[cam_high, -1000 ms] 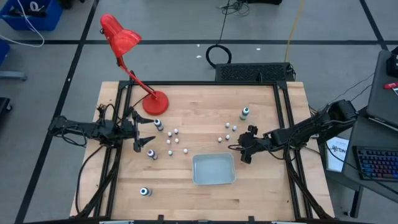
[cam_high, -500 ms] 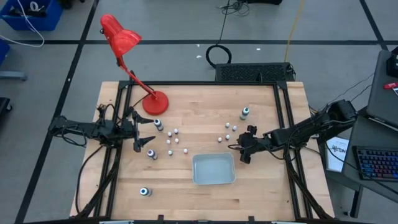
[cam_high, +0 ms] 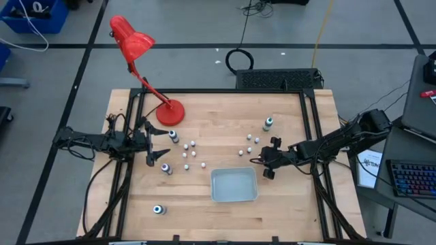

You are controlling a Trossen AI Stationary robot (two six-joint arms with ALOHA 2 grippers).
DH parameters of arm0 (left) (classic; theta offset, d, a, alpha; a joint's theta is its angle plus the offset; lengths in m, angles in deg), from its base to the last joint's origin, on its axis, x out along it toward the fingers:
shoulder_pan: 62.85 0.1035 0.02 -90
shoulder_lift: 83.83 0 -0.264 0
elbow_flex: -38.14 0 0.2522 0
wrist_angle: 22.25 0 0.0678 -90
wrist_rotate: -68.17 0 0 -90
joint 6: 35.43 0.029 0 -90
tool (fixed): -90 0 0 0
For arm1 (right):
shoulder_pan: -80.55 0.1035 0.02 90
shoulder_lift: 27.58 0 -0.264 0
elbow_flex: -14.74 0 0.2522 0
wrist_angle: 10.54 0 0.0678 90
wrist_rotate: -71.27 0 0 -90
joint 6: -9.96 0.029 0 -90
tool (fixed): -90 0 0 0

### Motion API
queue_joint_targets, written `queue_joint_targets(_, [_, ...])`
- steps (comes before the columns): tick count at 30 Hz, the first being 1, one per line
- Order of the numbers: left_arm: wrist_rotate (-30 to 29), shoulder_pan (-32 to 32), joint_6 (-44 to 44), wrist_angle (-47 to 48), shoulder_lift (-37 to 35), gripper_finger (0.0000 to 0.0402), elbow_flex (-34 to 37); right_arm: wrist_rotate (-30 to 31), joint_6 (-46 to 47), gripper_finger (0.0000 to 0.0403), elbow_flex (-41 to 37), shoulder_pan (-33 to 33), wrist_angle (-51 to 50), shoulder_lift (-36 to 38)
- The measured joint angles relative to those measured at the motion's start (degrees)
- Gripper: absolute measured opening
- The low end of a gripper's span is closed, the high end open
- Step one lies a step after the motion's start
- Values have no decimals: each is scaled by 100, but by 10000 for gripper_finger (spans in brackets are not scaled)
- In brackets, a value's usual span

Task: Pick & Place food coloring
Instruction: Put the small orange food coloring bottle into the gray bin

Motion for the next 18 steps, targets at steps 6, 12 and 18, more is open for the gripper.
queue_joint_targets(6, [0, 2, 0, -2, 0, 365, -1, -180, -220, 45, 124, 7, -159, 232])
queue_joint_targets(12, [0, 2, -2, 0, 0, 365, 0, -176, -475, 45, 1056, 128, -1352, 483])
queue_joint_targets(18, [0, 0, -1, 1, 0, 365, -2, 497, -653, 45, 2481, 552, -2732, 316])
